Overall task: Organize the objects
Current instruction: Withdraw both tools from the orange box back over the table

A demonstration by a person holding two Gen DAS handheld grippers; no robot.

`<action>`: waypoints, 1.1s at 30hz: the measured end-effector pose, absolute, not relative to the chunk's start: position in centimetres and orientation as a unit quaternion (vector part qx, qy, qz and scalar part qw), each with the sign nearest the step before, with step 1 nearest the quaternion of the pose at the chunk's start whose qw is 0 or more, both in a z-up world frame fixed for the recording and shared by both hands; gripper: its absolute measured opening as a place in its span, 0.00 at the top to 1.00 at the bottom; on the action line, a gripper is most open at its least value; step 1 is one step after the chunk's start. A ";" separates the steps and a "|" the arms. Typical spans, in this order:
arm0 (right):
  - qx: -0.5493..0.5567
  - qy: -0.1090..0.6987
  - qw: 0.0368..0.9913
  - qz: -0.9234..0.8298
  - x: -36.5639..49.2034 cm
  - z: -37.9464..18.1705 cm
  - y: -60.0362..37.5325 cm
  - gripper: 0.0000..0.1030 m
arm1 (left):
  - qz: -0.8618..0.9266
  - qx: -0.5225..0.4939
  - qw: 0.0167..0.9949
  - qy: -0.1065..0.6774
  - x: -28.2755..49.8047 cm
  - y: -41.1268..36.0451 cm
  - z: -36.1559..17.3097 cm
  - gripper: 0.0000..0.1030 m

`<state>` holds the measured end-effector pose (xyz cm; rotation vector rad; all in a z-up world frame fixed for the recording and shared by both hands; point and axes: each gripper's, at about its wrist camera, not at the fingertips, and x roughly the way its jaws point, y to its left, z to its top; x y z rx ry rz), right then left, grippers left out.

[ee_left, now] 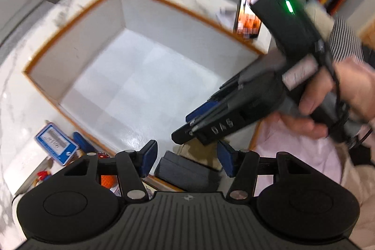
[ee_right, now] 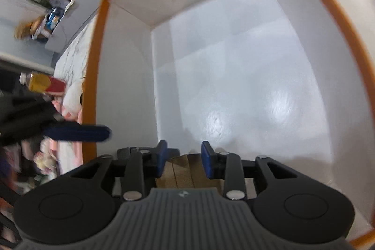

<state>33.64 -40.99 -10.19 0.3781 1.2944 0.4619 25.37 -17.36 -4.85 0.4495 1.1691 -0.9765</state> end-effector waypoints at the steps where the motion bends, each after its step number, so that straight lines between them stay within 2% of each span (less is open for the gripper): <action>1: 0.156 0.576 0.774 0.212 33.1 -9.3 -40.7 0.59 | -0.438 0.188 0.709 0.519 25.0 -16.5 -4.1 0.32; 10: 0.037 0.418 0.862 0.285 26.3 -1.3 -36.9 0.58 | -0.342 0.093 0.801 0.483 22.4 -9.2 0.2 0.31; 12: 0.015 0.407 0.861 0.305 25.1 -0.5 -34.8 0.55 | -0.309 0.080 0.819 0.477 21.7 -6.9 1.1 0.31; 14: -0.007 0.403 0.859 0.316 24.1 -0.5 -33.0 0.47 | -0.272 0.075 0.837 0.469 20.4 -4.9 0.3 0.31; 19: -0.071 0.400 0.849 0.338 21.5 -2.4 -27.7 0.45 | -0.199 0.061 0.858 0.470 17.7 -1.3 -1.7 0.31; 21: -0.093 0.397 0.847 0.342 21.0 -3.8 -25.7 0.47 | -0.183 0.054 0.863 0.468 17.3 0.1 -2.5 0.31; 23: -0.125 0.398 0.847 0.329 21.1 -5.3 -23.9 0.57 | -0.172 0.047 0.867 0.466 17.4 0.4 -3.4 0.30; 29: -0.164 0.403 0.851 0.295 22.1 -8.4 -22.0 0.62 | -0.156 0.030 0.867 0.472 19.6 -0.3 -6.6 0.30; 33: -0.179 0.406 0.849 0.286 22.4 -8.8 -21.4 0.62 | -0.135 0.047 0.862 0.487 21.4 -1.6 -8.6 0.30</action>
